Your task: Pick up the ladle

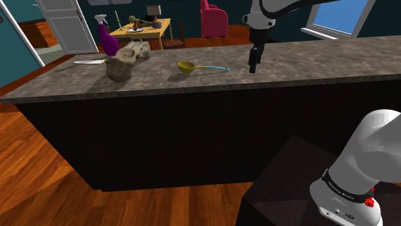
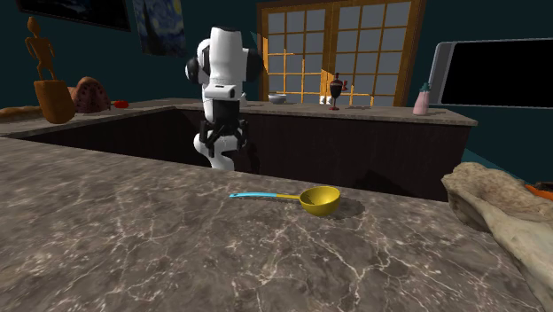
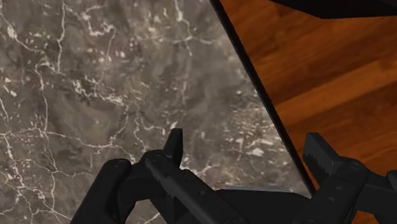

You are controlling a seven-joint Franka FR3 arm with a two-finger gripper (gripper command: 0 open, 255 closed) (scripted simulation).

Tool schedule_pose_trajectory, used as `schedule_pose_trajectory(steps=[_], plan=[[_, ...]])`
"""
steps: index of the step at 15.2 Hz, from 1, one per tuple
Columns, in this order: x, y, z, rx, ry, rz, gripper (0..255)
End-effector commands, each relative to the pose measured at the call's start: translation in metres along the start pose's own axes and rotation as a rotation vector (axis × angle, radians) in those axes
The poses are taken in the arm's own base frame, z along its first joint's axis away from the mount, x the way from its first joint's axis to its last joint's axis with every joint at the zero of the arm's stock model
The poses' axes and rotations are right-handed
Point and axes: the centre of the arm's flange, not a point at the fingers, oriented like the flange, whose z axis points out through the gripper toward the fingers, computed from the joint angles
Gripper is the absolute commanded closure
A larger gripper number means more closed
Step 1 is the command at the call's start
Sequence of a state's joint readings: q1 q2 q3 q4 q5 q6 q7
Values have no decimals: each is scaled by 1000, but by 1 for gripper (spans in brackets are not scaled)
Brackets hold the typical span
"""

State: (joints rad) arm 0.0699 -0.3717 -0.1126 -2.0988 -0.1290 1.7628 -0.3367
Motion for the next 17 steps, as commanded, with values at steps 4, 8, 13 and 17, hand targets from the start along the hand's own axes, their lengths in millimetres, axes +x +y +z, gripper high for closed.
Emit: schedule_pose_trajectory(steps=[4,8,13,17], plan=[[61,9,4,-15,36,-126,0],[109,10,6,-26,64,-225,0],[169,4,7,-39,99,-348,0],[217,-5,6,-50,127,-447,0]])
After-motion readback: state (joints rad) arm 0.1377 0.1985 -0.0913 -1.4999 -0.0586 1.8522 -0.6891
